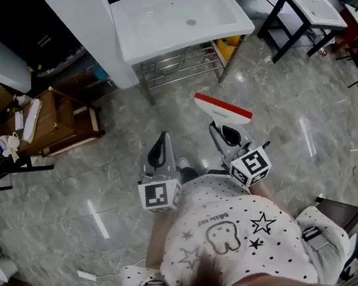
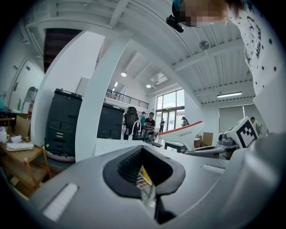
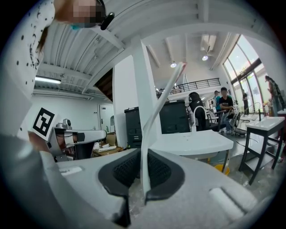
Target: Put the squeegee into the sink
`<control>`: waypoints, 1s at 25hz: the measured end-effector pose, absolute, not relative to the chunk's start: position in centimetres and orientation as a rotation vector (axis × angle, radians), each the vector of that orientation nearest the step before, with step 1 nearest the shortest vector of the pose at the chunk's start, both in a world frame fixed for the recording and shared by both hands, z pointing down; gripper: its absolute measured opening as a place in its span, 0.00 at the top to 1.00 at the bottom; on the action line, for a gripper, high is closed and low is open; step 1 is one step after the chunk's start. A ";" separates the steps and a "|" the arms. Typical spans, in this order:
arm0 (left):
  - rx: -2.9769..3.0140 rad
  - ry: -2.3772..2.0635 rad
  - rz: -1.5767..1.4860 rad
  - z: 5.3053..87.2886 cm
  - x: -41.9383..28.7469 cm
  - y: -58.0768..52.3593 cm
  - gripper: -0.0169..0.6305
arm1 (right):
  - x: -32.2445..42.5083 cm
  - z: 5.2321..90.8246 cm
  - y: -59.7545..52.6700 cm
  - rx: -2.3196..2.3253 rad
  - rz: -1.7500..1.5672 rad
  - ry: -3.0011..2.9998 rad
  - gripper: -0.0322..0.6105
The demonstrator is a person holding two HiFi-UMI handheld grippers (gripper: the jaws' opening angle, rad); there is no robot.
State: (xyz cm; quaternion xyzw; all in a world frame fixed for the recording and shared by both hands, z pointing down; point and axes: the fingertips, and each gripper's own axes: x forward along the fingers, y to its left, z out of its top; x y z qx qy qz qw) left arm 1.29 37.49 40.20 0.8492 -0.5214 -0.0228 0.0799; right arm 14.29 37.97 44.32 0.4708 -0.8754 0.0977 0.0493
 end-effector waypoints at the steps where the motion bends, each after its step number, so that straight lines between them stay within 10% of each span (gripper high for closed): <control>1: 2.538 -1.559 -0.065 40.4 0.9 37.3 0.98 | 14.0 44.3 37.8 1.441 0.303 -2.666 0.91; 25: 2.493 -1.591 -0.069 40.1 -0.5 31.8 0.98 | 12.6 44.0 31.5 1.395 0.289 -2.681 0.91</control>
